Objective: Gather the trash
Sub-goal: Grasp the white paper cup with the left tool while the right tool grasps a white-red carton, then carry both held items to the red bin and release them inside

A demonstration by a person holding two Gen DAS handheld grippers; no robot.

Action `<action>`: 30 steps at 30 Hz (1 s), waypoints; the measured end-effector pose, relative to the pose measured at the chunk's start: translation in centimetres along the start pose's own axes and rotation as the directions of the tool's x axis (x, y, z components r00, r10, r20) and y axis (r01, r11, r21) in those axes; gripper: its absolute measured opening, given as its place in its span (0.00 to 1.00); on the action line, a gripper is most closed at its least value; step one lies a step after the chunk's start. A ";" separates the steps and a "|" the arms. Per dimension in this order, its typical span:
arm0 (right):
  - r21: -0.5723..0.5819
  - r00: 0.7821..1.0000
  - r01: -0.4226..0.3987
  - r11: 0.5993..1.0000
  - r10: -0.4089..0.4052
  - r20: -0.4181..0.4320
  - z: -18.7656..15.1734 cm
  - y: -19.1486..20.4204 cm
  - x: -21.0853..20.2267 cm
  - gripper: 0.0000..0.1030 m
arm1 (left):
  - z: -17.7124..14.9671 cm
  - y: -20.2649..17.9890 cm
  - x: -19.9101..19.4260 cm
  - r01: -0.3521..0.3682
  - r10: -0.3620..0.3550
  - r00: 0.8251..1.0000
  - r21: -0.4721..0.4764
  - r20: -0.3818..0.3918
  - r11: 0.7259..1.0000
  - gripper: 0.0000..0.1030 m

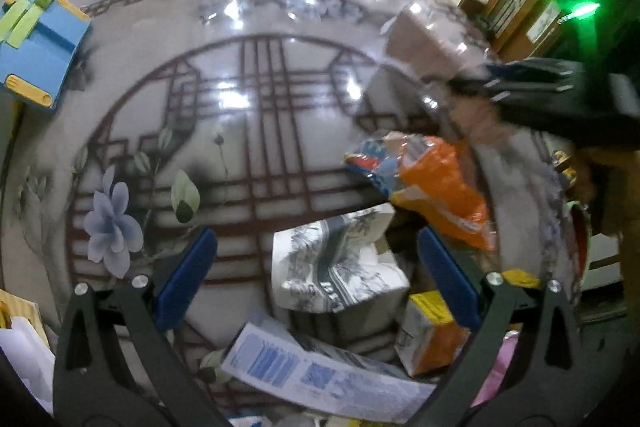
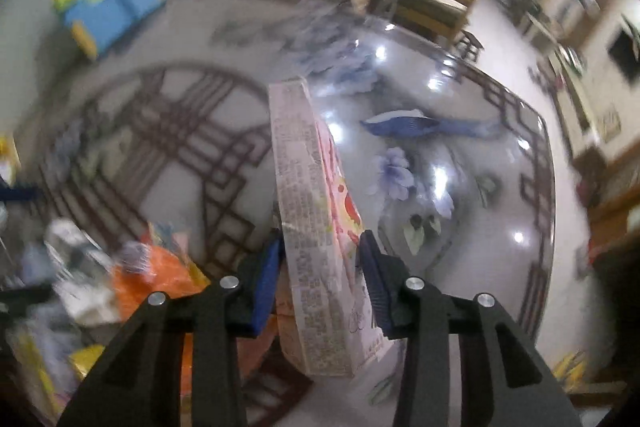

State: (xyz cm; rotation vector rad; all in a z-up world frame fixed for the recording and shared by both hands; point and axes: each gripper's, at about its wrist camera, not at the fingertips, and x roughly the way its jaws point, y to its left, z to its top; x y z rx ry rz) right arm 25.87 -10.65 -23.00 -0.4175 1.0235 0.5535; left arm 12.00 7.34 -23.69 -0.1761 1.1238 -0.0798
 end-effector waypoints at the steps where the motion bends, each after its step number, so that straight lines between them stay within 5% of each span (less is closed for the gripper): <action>1: 0.020 1.000 -0.003 1.000 0.003 0.013 -0.2 -0.1 -0.6 0.30 | 0.0 0.0 0.5 -0.005 0.005 1.000 0.003 -0.015 1.000 0.95; 4: 0.097 0.999 -0.020 0.995 0.015 0.048 -1.2 -0.5 -2.6 0.26 | -0.1 -0.1 1.8 0.039 -0.040 0.997 -0.005 -0.070 0.999 0.95; 9: 0.146 0.995 -0.050 0.988 0.036 0.094 -2.5 0.4 -4.5 0.24 | -0.1 -1.2 2.8 0.023 -0.018 0.995 0.045 -0.098 0.999 0.94; 13: 0.203 0.993 -0.033 0.979 0.009 0.118 -3.2 1.0 -6.1 0.23 | -0.2 -0.9 3.9 -0.007 0.009 0.993 0.018 -0.114 1.000 0.55; 16: 0.201 0.984 0.067 0.977 -0.098 0.147 -3.6 2.0 -8.1 0.23 | -0.4 -0.3 3.7 0.004 -0.006 0.997 -0.025 -0.074 1.000 0.44; 23: 0.193 0.950 0.200 0.961 -0.239 0.203 -4.5 4.6 -12.3 0.23 | -0.3 -0.6 0.7 -0.034 0.034 0.999 -0.023 0.028 0.999 0.37; 30: 0.210 0.918 0.238 0.948 -0.290 0.269 -5.9 6.1 -16.6 0.23 | 0.4 -1.5 -3.7 -0.035 0.036 0.993 -0.010 0.109 0.999 0.37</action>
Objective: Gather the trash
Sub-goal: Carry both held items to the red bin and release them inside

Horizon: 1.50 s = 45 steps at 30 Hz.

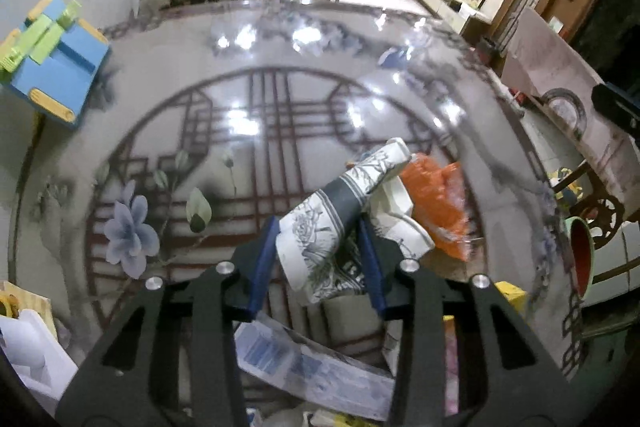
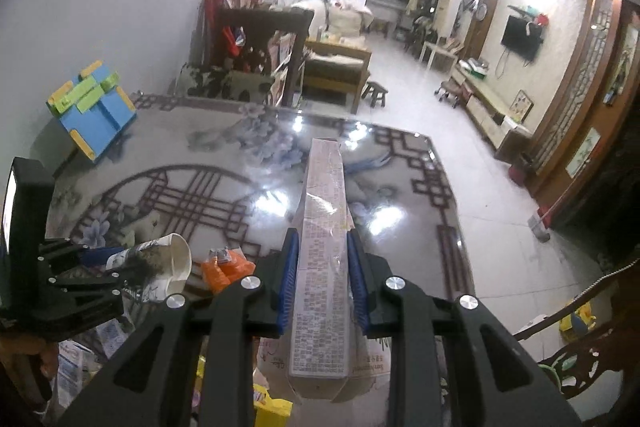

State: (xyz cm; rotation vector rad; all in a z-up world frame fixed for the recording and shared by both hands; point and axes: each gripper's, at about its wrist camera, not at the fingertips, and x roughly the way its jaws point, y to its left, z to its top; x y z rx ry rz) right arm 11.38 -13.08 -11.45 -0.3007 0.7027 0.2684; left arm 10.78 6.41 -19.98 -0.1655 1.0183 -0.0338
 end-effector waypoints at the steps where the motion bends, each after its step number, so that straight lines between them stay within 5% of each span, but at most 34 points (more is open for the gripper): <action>1: -0.001 1.000 0.007 1.000 -0.007 0.010 0.0 -0.1 -0.5 0.23 | 0.2 0.1 -0.9 0.001 -0.001 1.000 0.003 0.010 1.000 0.37; 15: 0.095 0.985 0.107 0.990 -0.118 0.124 -2.8 -3.7 -9.9 0.23 | -0.7 -6.0 -9.9 0.058 -0.076 0.985 0.115 0.156 0.992 0.37; 23: 0.259 0.976 0.192 0.946 -0.213 0.055 -7.6 -10.6 -12.0 0.23 | -1.6 -13.6 -10.9 0.151 -0.186 0.974 0.236 0.132 0.960 0.37; 33: 0.415 0.922 0.384 0.825 -0.362 -0.135 -16.2 -21.1 -13.8 0.23 | -3.0 -27.0 -9.2 0.337 -0.375 0.927 0.387 0.023 0.858 0.37; 41: 0.588 0.897 0.439 0.679 -0.366 -0.248 -24.0 -30.7 -14.9 0.23 | -3.4 -39.5 -6.3 0.449 -0.473 0.877 0.487 -0.081 0.749 0.37; 45: 0.648 0.898 0.440 0.622 -0.328 -0.294 -27.3 -34.4 -14.4 0.23 | -4.1 -45.5 -3.9 0.471 -0.480 0.867 0.540 -0.136 0.698 0.37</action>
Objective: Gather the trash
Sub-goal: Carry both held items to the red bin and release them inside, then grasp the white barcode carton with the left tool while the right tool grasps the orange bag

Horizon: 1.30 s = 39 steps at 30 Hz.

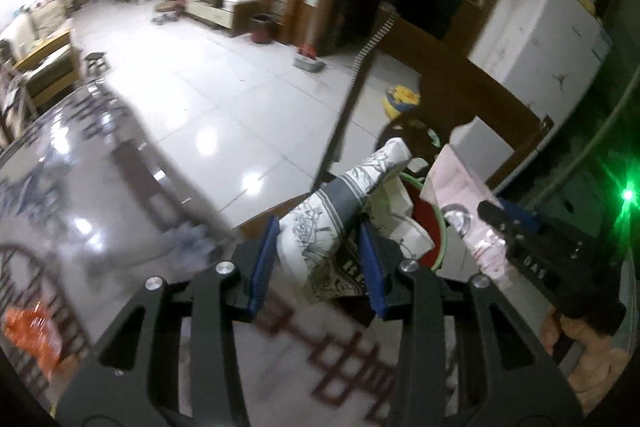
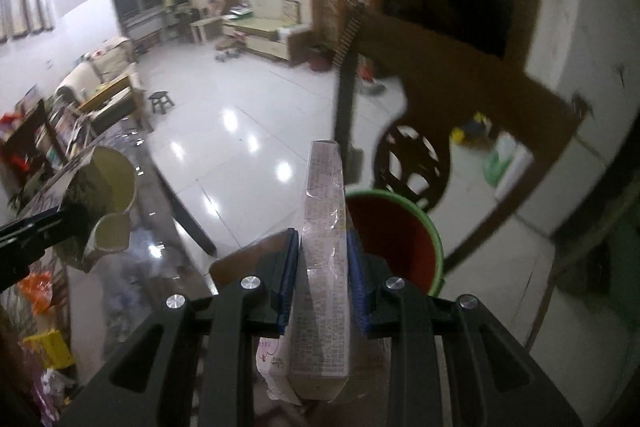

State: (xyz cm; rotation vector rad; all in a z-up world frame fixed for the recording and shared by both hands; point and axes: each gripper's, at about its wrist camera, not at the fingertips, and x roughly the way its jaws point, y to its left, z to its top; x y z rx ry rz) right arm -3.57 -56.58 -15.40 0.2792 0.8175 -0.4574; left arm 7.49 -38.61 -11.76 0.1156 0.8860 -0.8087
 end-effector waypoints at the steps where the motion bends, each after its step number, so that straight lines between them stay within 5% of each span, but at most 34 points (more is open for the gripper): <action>1: 0.014 1.000 -0.001 1.000 0.001 -0.016 0.0 -0.8 0.6 0.23 | 0.5 -0.6 1.4 0.009 -0.008 1.000 0.015 -0.015 1.000 0.37; 13: 0.070 0.991 0.068 0.995 -0.059 -0.116 -0.1 -4.6 7.6 0.26 | 3.0 -4.5 11.2 0.093 -0.084 0.989 0.066 -0.121 0.993 0.41; 15: 0.066 0.989 0.087 0.994 -0.078 -0.122 0.0 -4.9 8.3 0.31 | 3.3 -4.9 12.1 0.099 -0.089 0.988 0.073 -0.125 0.992 0.52; 16: 0.061 0.988 0.100 0.993 -0.092 -0.122 0.0 -5.0 8.4 0.36 | 3.4 -5.1 12.4 0.095 -0.085 0.989 0.077 -0.122 0.992 0.68; 17: 0.059 0.987 0.110 0.992 -0.102 -0.120 0.0 -5.1 8.5 0.50 | 3.5 -5.1 12.6 0.089 -0.079 0.990 0.079 -0.116 0.993 0.77; 18: 0.056 0.987 0.121 0.991 -0.114 -0.113 0.1 -5.2 8.4 0.54 | 3.5 -4.9 12.3 0.093 -0.084 0.990 0.078 -0.111 0.993 0.77; 29: 0.000 0.992 0.119 0.993 -0.119 -0.036 1.2 -1.9 4.9 0.52 | 2.5 -2.1 5.3 0.061 -0.060 0.998 0.110 -0.014 0.992 0.77; 39: -0.139 0.998 -0.023 0.990 0.030 0.053 1.2 8.0 -1.9 0.54 | -2.6 6.3 -7.1 -0.087 0.086 0.990 0.002 0.111 0.996 0.79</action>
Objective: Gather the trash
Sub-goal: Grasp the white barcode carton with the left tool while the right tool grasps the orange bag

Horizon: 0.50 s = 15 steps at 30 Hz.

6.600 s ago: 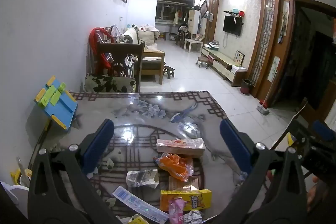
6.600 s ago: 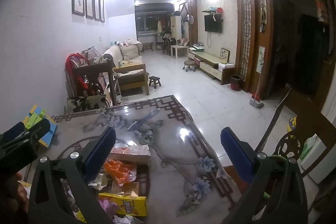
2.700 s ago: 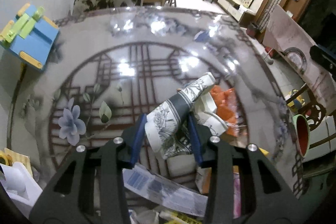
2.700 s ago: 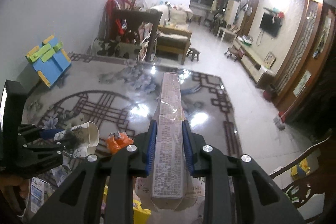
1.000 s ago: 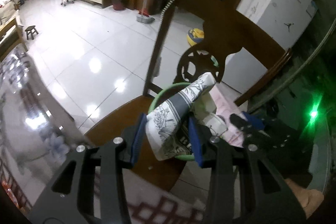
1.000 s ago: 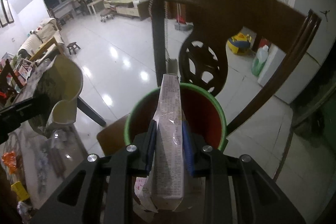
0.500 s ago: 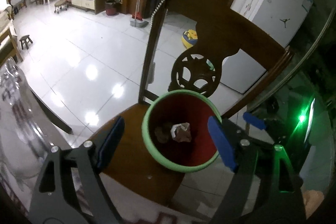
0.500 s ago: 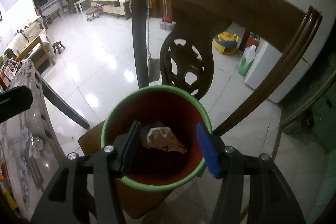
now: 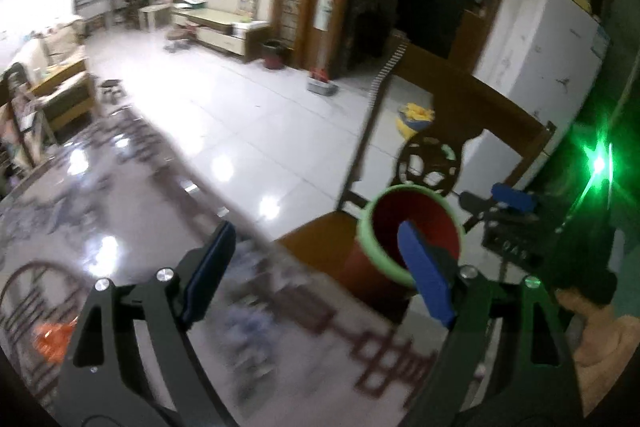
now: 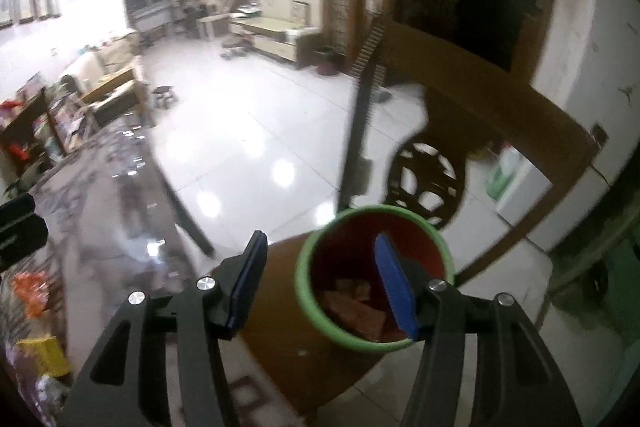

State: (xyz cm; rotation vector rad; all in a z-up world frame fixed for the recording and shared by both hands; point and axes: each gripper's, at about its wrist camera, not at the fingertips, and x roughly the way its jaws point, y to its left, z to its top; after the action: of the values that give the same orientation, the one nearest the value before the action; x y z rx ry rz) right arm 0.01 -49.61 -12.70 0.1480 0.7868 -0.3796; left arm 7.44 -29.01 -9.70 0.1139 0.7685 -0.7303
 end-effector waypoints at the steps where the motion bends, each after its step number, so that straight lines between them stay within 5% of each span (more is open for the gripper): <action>1: -0.014 1.000 -0.012 1.000 0.012 0.001 0.0 0.9 -0.3 0.54 | -0.6 1.0 -1.1 -0.016 0.016 1.000 -0.018 0.007 1.000 0.81; 10: -0.238 0.980 -0.201 0.950 0.198 -0.037 -1.2 14.1 -1.8 0.56 | -7.0 11.5 -10.7 -0.185 0.199 0.980 -0.259 0.029 0.948 0.85; 15: -0.386 0.945 -0.326 0.863 0.313 -0.098 -2.7 23.3 -2.2 0.58 | -11.1 17.0 -14.9 -0.298 0.312 0.950 -0.360 -0.020 0.884 0.85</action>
State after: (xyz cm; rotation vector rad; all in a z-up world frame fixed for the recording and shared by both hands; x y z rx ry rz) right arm 5.79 -26.82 -13.29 -0.0990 0.8395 0.1039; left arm 4.43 -4.04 -10.55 -0.1103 0.8128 -0.2825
